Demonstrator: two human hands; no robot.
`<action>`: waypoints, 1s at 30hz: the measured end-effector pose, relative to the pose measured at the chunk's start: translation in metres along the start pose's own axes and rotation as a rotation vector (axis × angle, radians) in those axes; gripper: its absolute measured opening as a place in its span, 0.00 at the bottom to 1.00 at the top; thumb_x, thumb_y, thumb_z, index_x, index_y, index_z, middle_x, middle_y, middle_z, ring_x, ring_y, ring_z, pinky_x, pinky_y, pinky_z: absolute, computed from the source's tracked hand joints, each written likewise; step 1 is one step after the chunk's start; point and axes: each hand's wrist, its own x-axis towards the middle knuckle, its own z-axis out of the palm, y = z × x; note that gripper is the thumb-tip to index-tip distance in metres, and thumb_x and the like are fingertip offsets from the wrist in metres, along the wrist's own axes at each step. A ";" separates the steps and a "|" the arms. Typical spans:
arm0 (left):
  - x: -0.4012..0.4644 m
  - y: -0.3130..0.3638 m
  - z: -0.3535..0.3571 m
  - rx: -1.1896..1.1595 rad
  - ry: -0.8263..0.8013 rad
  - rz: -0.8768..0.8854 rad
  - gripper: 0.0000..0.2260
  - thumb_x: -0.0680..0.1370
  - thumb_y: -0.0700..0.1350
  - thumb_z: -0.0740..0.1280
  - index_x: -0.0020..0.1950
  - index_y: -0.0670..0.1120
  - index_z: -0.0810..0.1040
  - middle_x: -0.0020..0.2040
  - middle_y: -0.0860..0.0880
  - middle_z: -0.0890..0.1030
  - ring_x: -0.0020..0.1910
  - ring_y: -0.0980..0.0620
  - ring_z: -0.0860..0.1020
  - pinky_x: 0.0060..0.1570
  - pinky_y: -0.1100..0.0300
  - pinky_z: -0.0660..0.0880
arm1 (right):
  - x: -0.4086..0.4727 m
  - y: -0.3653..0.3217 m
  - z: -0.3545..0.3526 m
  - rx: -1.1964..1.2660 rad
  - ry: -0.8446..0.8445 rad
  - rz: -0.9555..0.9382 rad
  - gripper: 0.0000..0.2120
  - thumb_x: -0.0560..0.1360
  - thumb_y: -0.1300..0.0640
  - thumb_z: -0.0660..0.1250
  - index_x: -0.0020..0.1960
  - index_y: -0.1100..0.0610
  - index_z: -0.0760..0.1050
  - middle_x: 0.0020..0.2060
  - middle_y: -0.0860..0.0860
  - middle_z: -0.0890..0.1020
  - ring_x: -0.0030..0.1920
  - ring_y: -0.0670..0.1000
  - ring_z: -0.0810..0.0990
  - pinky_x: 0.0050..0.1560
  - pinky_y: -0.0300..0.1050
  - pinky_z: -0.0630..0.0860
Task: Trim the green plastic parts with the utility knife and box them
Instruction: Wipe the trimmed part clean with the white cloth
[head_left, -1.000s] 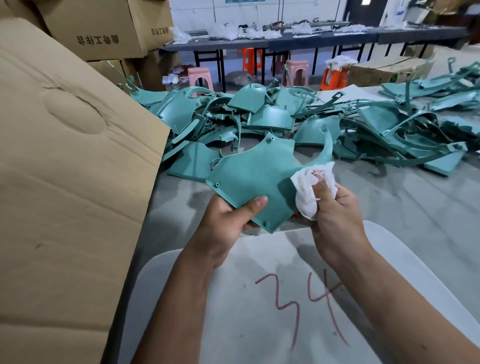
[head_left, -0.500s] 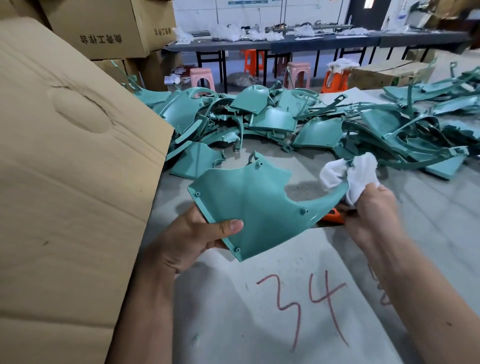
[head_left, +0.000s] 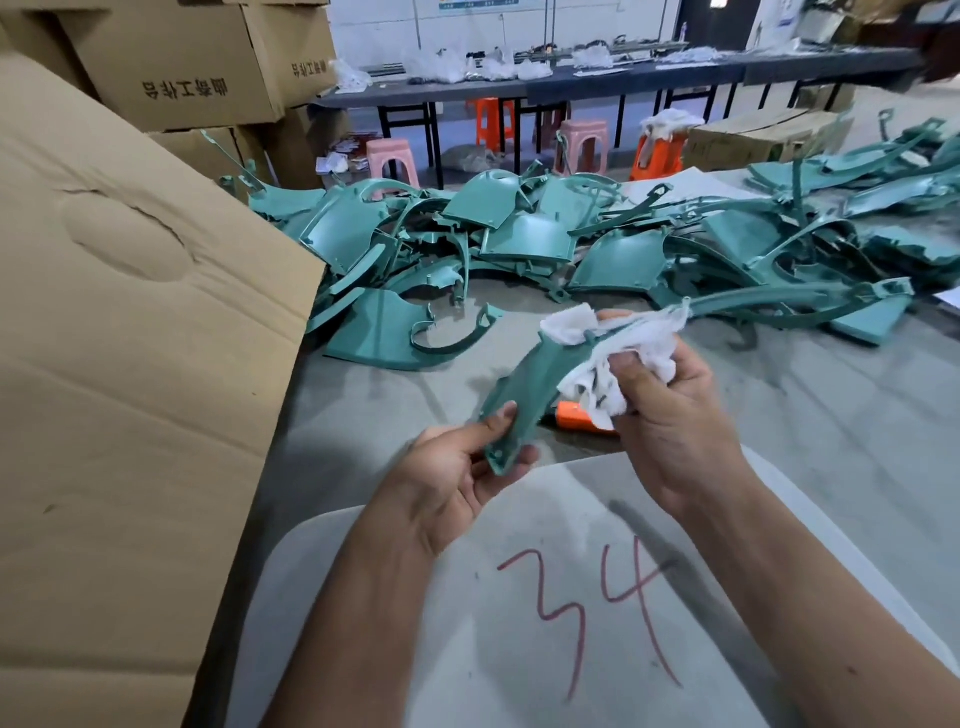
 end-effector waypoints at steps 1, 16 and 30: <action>0.001 0.001 -0.001 0.073 0.036 0.007 0.21 0.71 0.53 0.71 0.52 0.36 0.81 0.30 0.46 0.81 0.24 0.53 0.79 0.21 0.65 0.74 | 0.001 -0.003 -0.001 -0.051 0.067 -0.023 0.07 0.74 0.54 0.77 0.51 0.52 0.86 0.50 0.53 0.88 0.48 0.50 0.87 0.46 0.41 0.82; -0.001 -0.028 0.015 1.089 0.068 1.205 0.25 0.79 0.37 0.70 0.74 0.52 0.72 0.60 0.65 0.79 0.50 0.77 0.76 0.50 0.78 0.71 | -0.007 -0.015 0.014 0.017 0.310 0.237 0.13 0.84 0.52 0.67 0.46 0.58 0.82 0.31 0.53 0.80 0.27 0.52 0.79 0.27 0.54 0.81; -0.012 -0.020 0.009 1.166 0.128 1.417 0.22 0.76 0.27 0.67 0.67 0.44 0.82 0.60 0.49 0.85 0.57 0.54 0.84 0.54 0.59 0.81 | 0.030 -0.009 -0.043 0.443 0.722 0.237 0.13 0.83 0.66 0.64 0.40 0.57 0.69 0.27 0.51 0.72 0.25 0.45 0.68 0.24 0.37 0.65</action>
